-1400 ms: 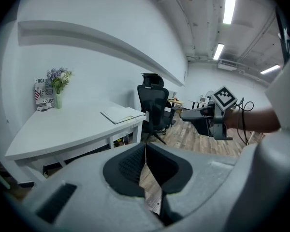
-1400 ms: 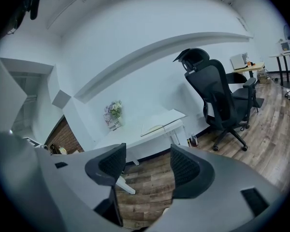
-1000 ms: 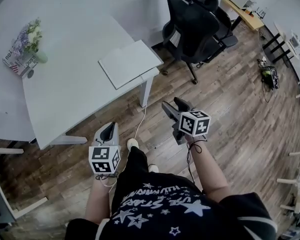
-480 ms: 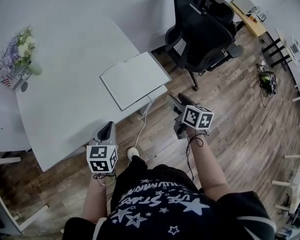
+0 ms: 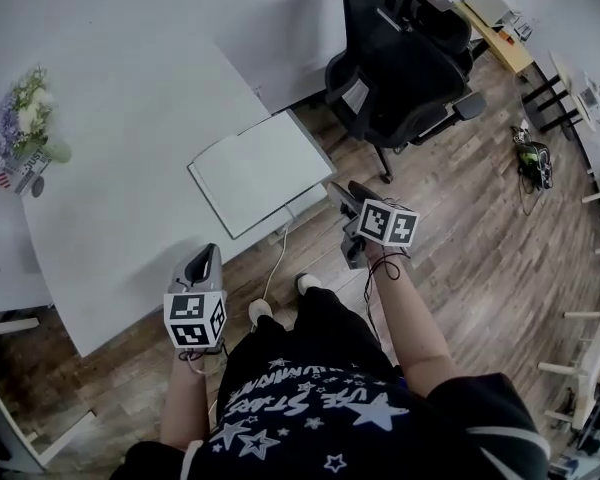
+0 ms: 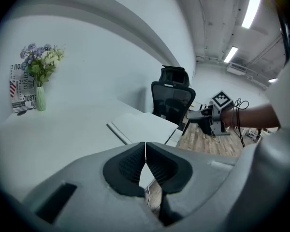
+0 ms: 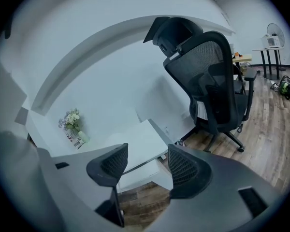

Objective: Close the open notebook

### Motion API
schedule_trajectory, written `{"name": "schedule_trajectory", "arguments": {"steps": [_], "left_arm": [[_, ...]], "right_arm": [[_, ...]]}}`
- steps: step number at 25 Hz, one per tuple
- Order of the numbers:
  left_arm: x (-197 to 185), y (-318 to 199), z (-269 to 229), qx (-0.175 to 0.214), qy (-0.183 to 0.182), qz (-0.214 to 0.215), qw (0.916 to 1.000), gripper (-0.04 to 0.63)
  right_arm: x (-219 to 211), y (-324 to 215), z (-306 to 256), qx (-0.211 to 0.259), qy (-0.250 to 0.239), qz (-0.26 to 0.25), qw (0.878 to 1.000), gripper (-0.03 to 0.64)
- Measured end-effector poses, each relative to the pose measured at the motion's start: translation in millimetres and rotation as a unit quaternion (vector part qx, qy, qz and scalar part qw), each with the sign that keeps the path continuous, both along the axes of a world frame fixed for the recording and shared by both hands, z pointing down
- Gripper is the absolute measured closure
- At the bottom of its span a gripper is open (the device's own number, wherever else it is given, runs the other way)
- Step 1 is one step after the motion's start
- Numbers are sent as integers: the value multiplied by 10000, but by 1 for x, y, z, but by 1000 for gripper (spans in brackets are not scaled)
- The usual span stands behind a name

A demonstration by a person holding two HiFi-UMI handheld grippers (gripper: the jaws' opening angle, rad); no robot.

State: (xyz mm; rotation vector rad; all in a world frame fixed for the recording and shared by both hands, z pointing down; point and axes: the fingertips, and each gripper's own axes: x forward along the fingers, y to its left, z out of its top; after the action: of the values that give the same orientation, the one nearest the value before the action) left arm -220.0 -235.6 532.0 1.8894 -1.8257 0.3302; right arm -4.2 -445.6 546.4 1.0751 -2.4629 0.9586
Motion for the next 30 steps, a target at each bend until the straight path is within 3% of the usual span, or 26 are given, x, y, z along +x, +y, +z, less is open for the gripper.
{"name": "schedule_trajectory", "arguments": {"steps": [10, 18, 26, 30], "left_arm": [[15, -12, 6, -394, -52, -829, 9958, 574], [29, -26, 9, -563, -144, -1345, 9892, 574], [46, -18, 11, -665, -196, -1782, 9816, 574], [55, -9, 13, -702, -191, -2038, 9763, 574]], "right_arm": [[-15, -58, 42, -460, 138, -792, 9957, 351], [-28, -74, 74, -895, 162, -1529, 9840, 347], [-37, -68, 86, -1477, -414, -1856, 9706, 375], [-41, -65, 83, -1634, -651, -2052, 9628, 427]]}}
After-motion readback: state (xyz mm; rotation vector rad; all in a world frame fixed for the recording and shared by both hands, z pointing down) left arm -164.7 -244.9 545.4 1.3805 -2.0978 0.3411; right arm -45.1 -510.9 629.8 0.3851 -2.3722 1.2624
